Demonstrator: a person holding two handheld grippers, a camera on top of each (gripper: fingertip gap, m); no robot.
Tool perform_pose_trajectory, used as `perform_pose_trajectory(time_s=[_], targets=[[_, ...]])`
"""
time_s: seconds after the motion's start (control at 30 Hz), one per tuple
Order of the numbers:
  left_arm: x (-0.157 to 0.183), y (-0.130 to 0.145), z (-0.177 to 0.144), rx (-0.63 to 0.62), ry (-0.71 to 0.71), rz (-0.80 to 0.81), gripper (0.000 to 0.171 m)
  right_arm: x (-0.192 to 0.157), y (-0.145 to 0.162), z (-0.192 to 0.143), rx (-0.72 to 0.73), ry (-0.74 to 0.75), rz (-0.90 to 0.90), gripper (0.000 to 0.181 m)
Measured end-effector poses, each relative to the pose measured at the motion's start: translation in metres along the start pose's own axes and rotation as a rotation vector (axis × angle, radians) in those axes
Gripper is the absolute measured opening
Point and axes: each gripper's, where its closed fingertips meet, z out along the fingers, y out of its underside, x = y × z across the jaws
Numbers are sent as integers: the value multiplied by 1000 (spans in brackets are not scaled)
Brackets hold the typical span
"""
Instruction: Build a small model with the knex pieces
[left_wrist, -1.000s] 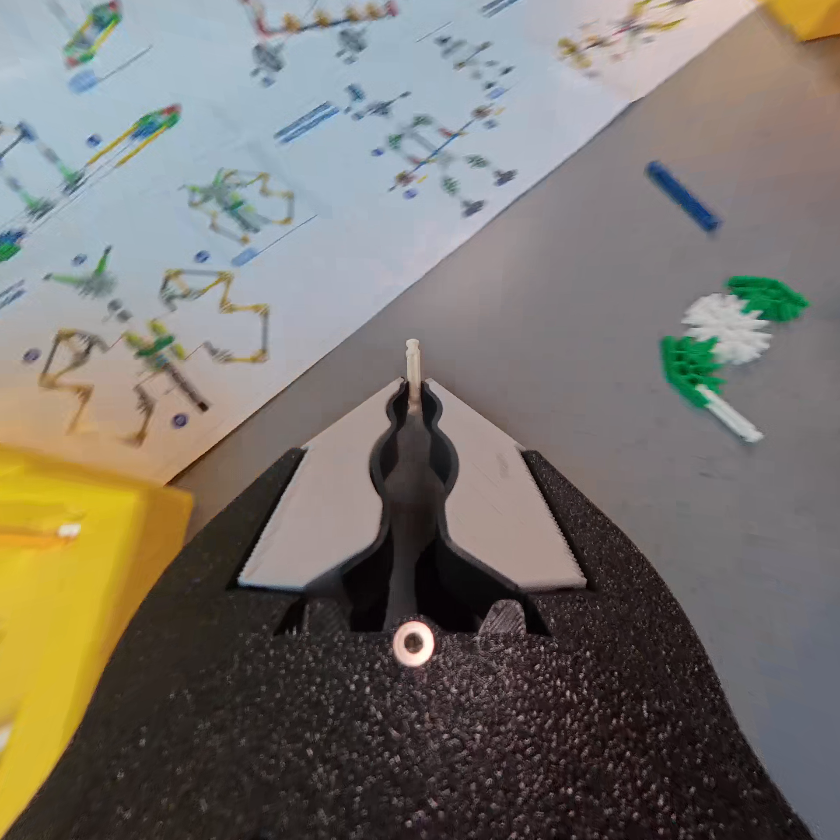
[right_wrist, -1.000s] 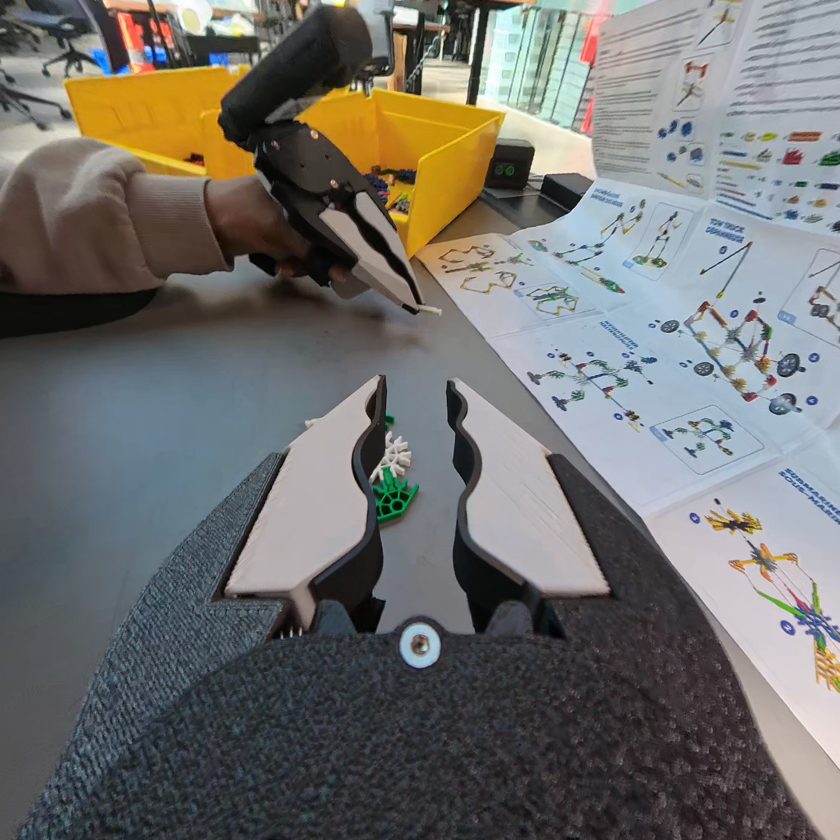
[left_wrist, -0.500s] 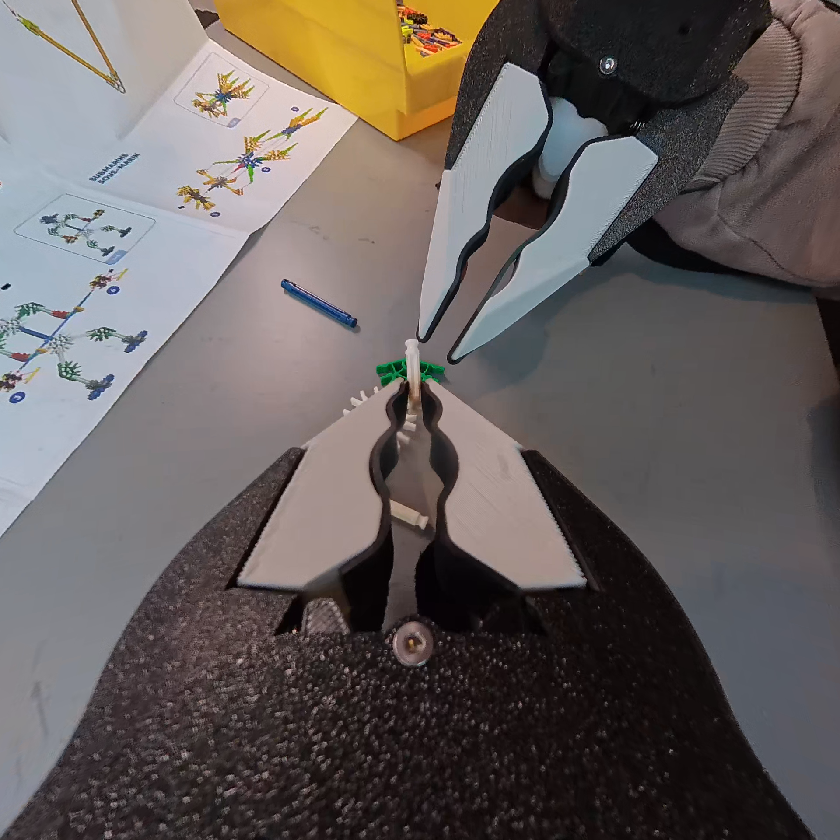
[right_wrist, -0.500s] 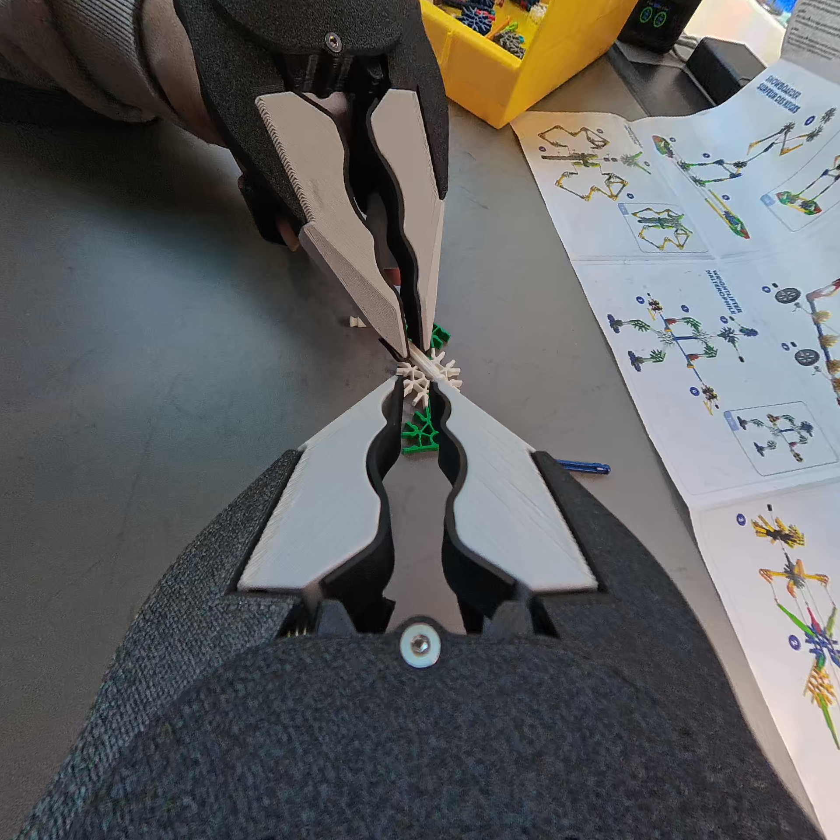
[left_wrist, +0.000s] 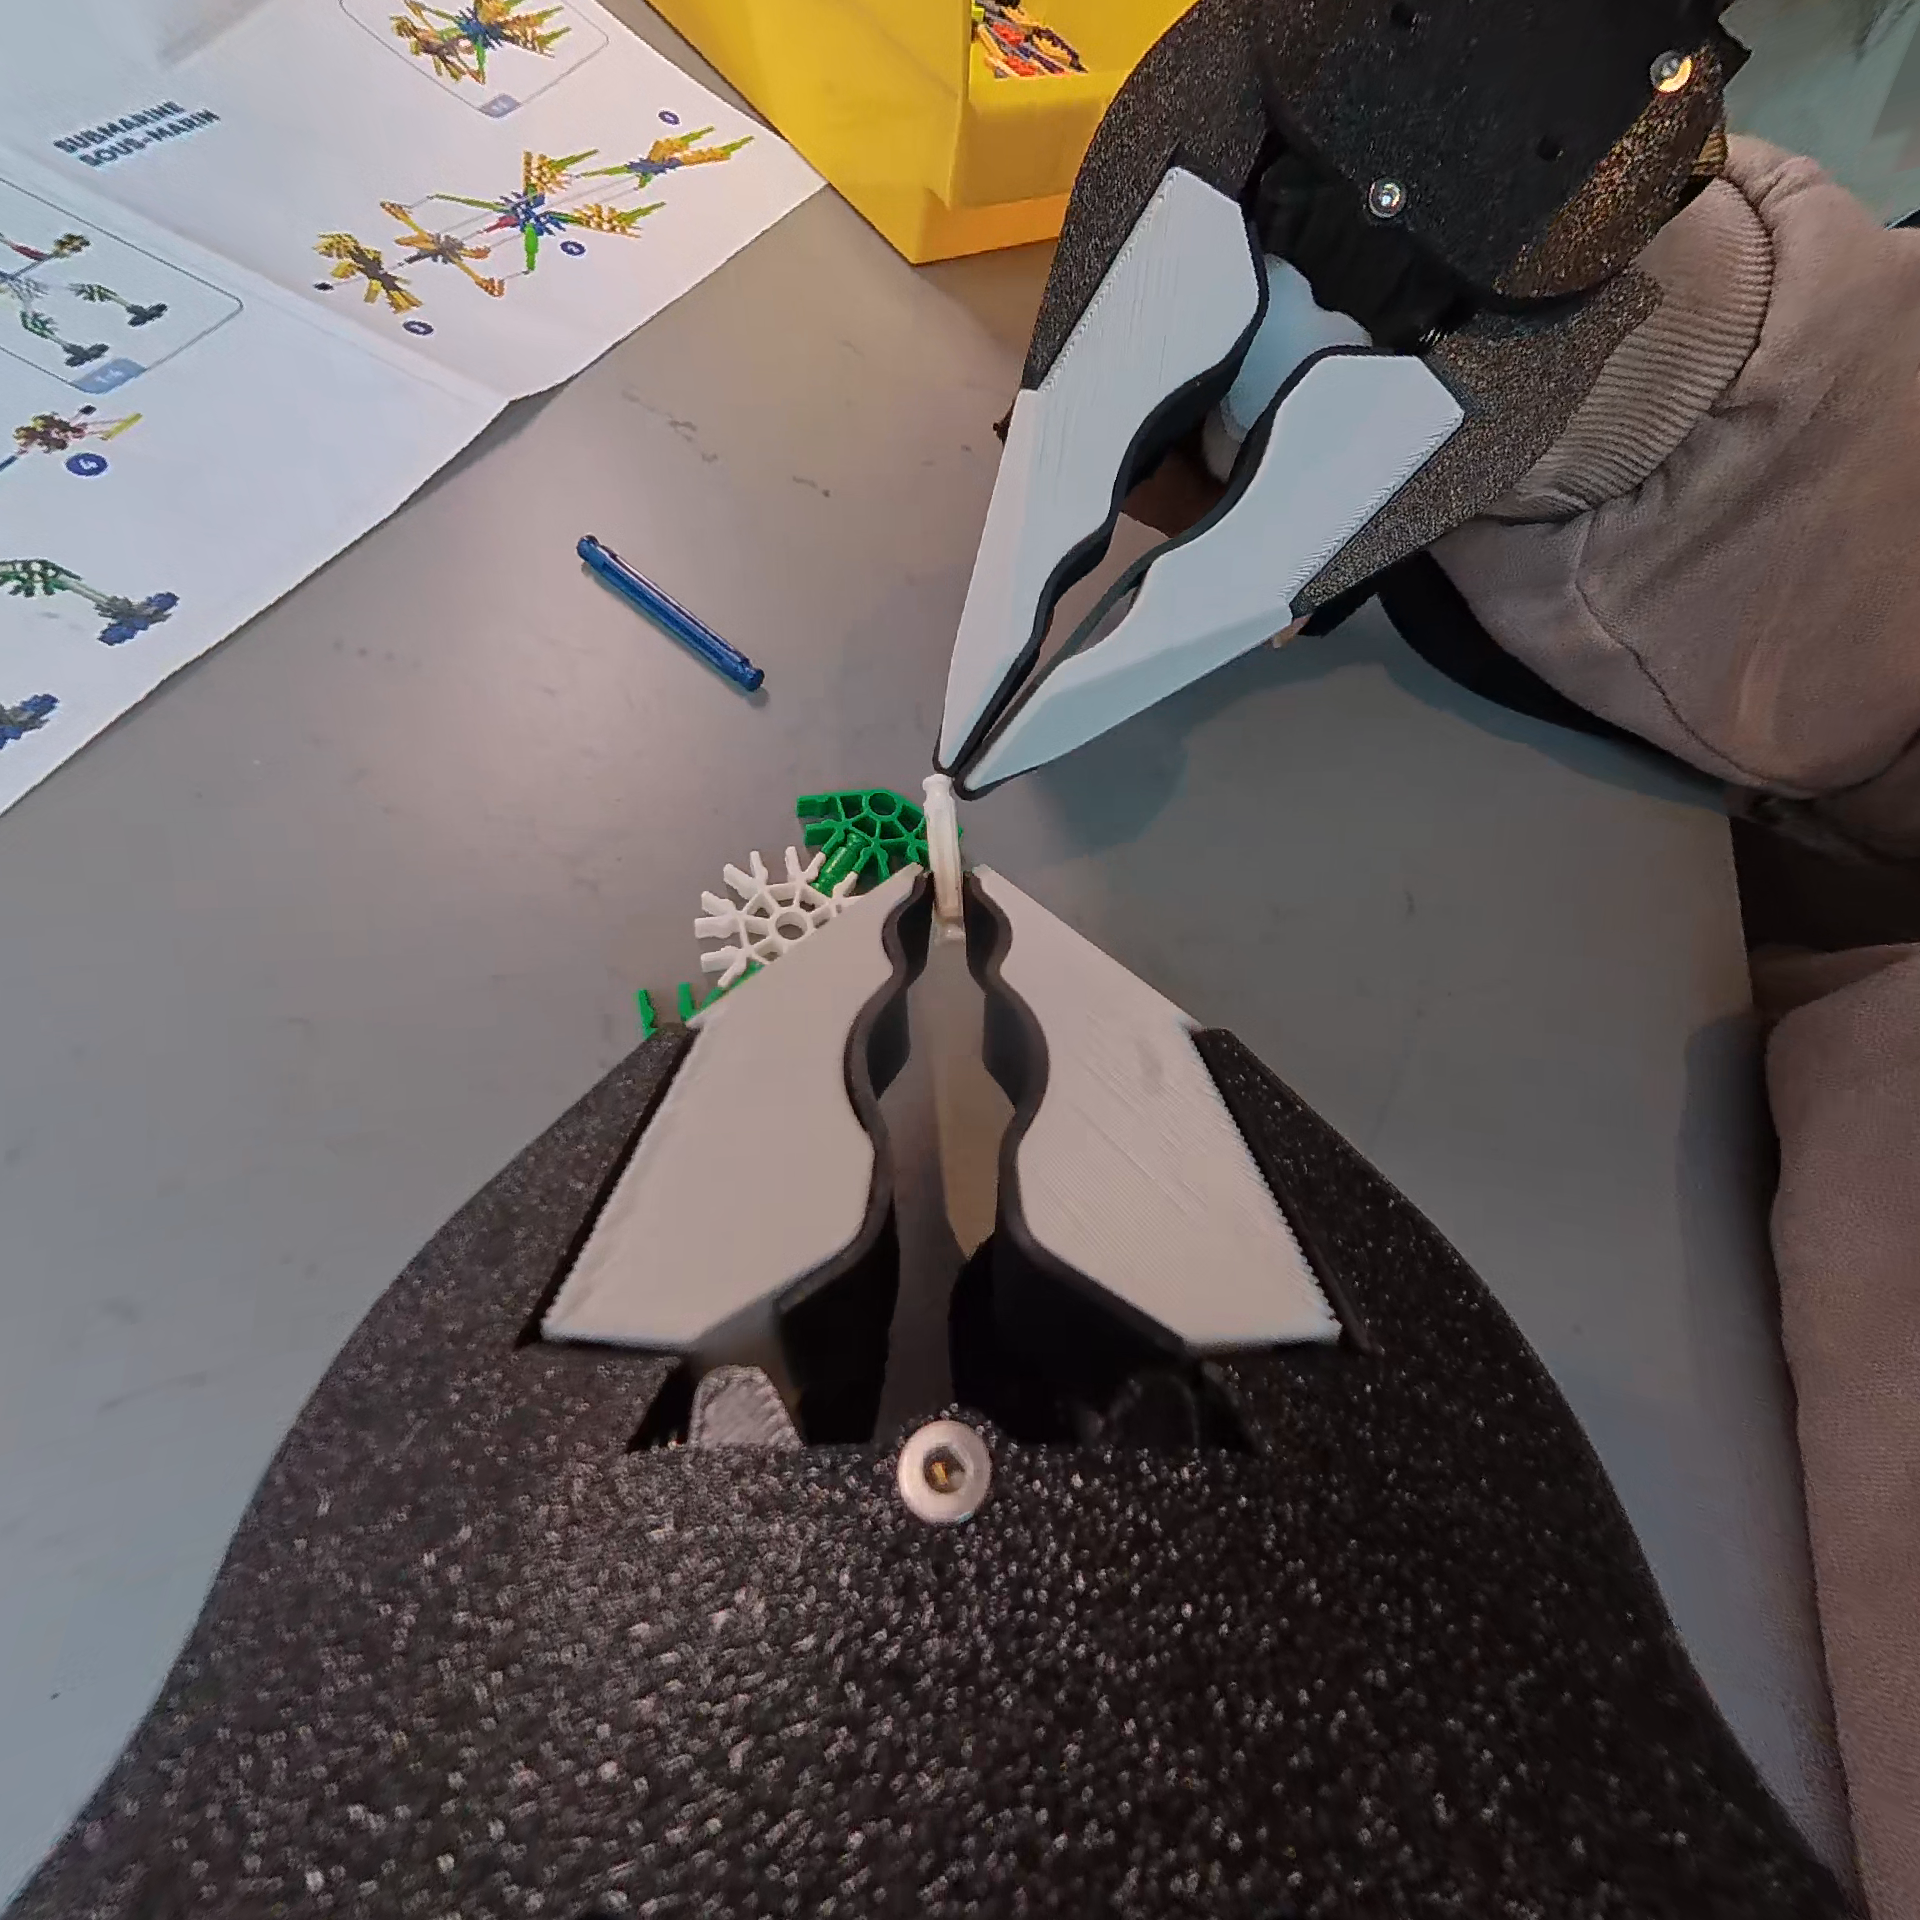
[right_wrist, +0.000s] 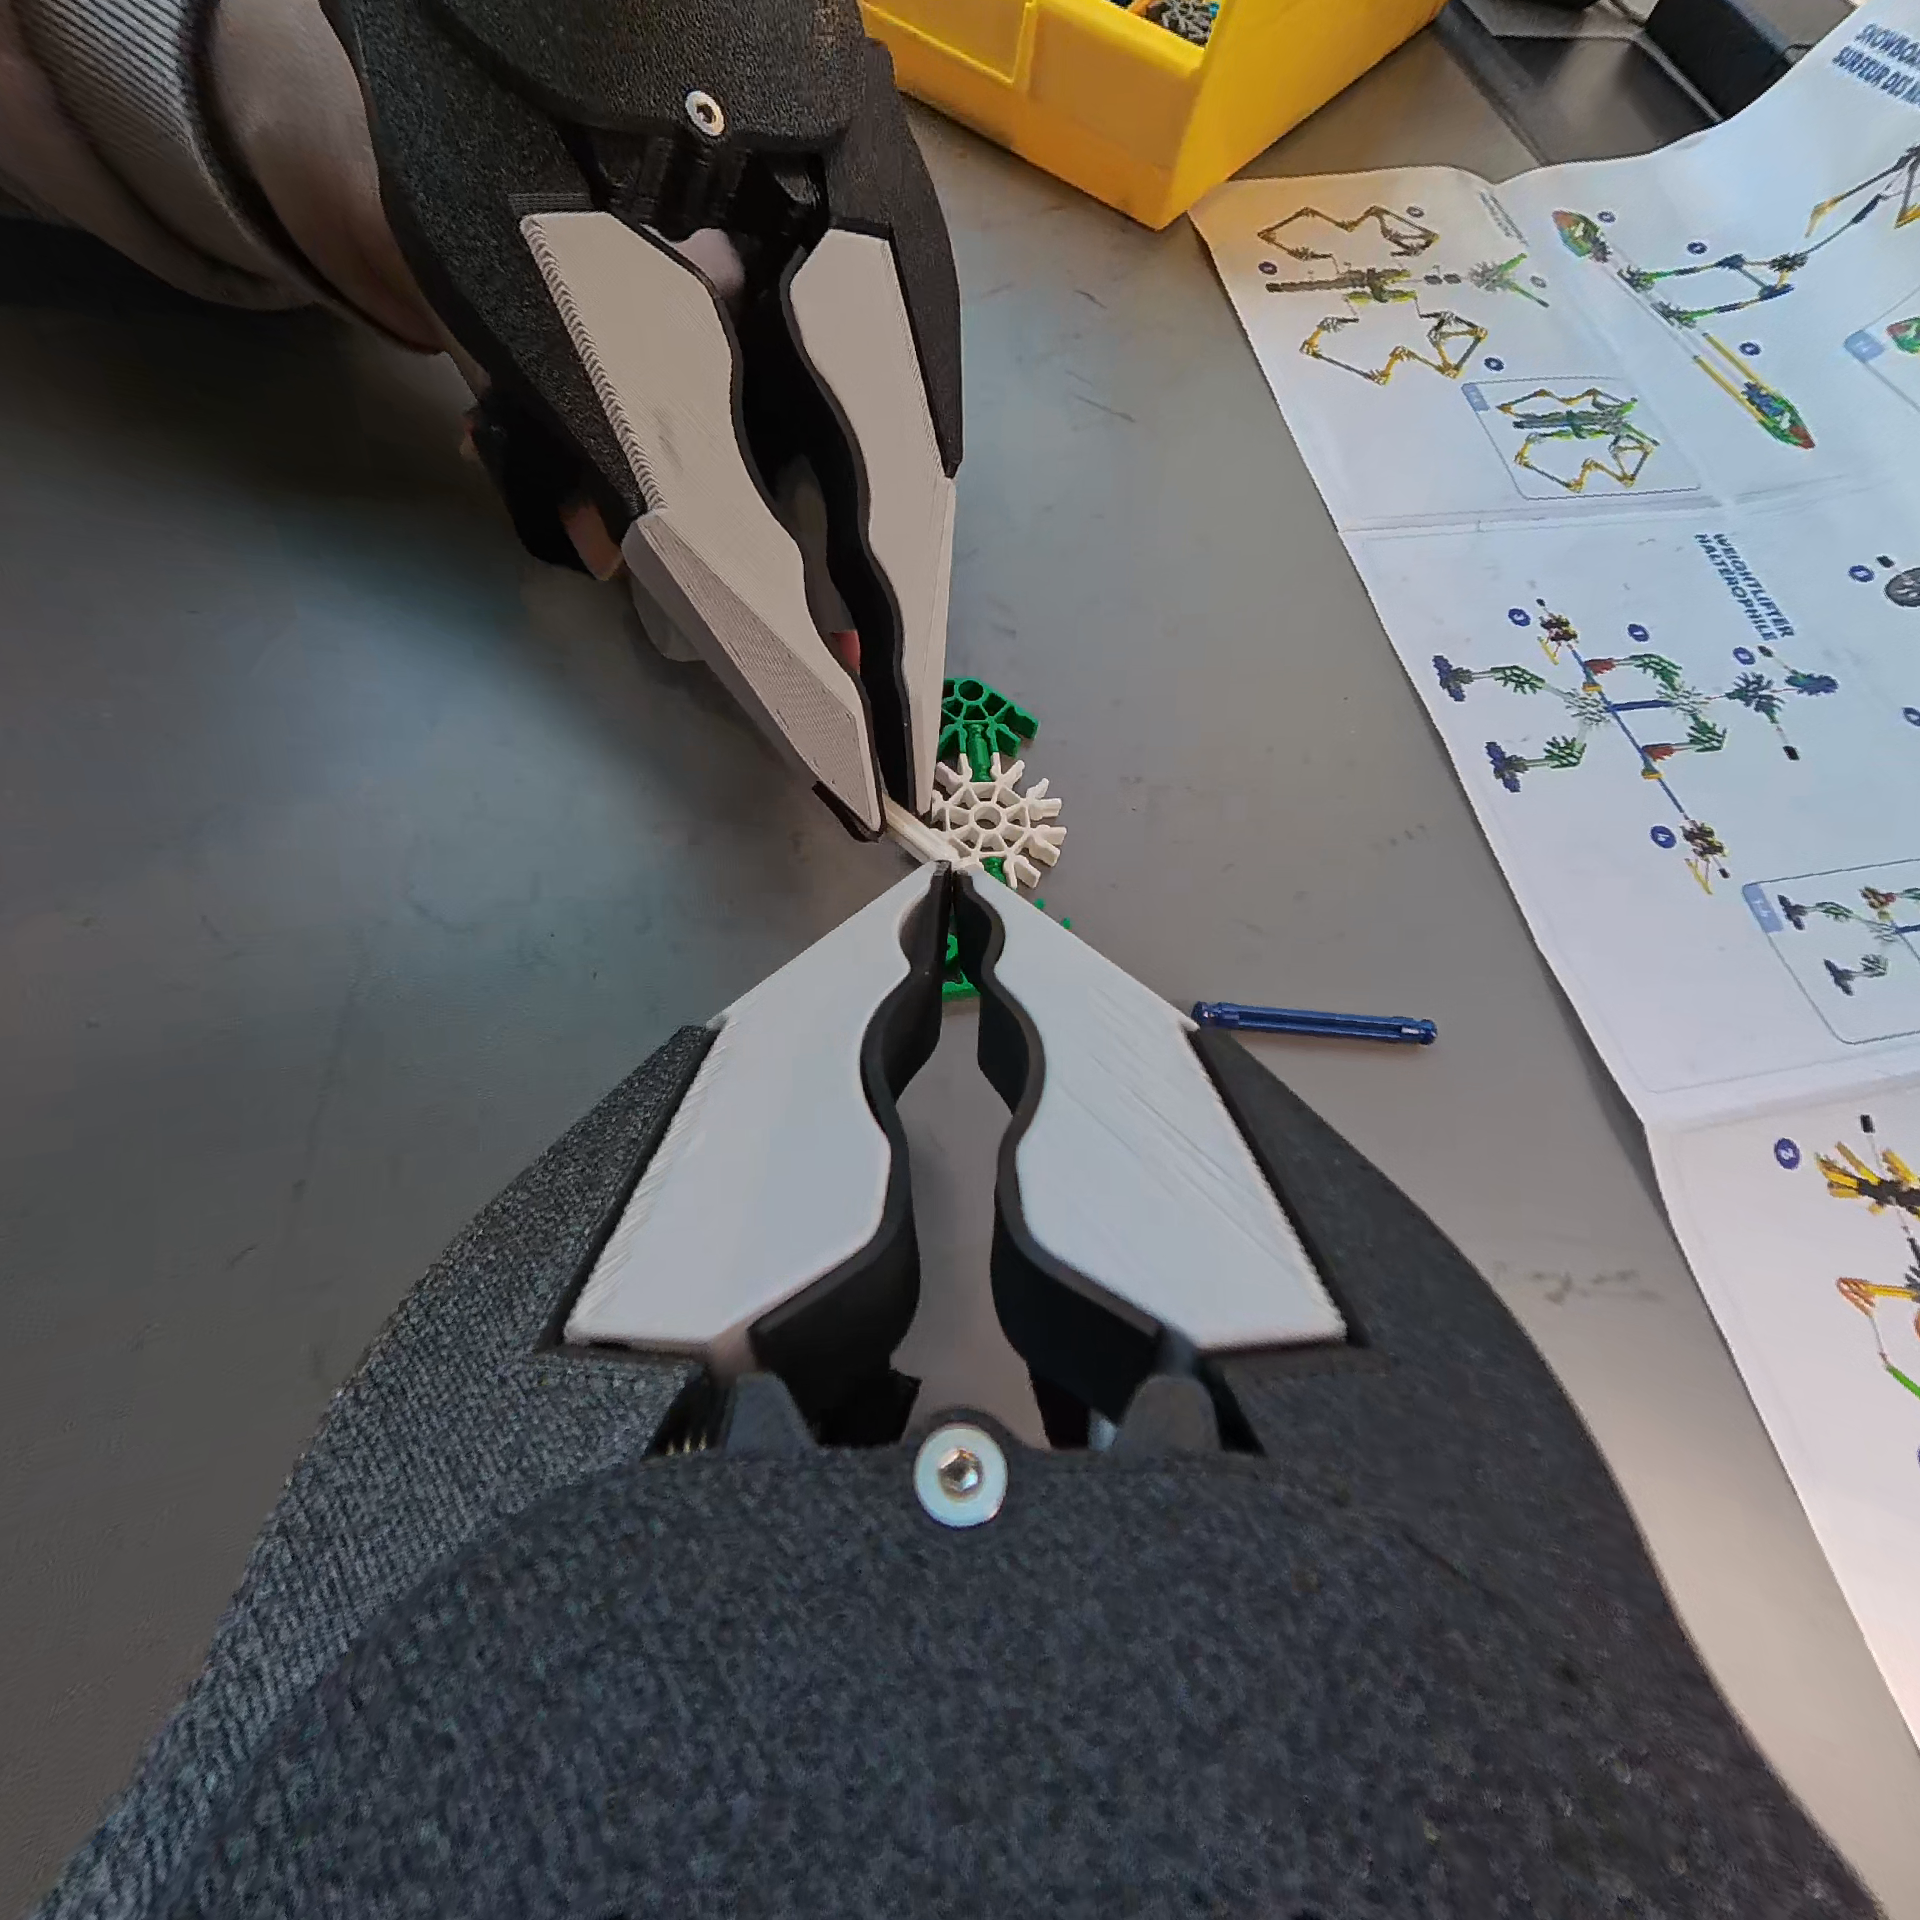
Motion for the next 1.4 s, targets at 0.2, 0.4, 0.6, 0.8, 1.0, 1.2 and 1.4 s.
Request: perform_pose_trajectory(time_s=[0.2, 0.4, 0.6, 0.8, 1.0, 1.2, 1.4], targets=[[-2, 6, 13, -51, -46, -81, 5, 5, 12, 4, -68, 13, 3, 0], [4, 10, 20, -91, -68, -38, 7, 0, 25, 6, -138, -5, -12, 0], [11, 12, 25, -109, -60, 10, 10, 0, 26, 7, -153, 2, -28, 0], [11, 12, 25, -111, -59, 26, 11, 0, 28, 6, -172, 15, -39, 0], [8, 11, 26, -110, -75, 64, 14, -3, 29, 2, -185, -5, -42, 0], [14, 12, 29, -121, -58, 90, 14, -12, 33, 2, -213, -45, -55, 0], [14, 13, 30, -128, -62, 99, 15, -7, 33, 2, -213, -18, -52, 0]])
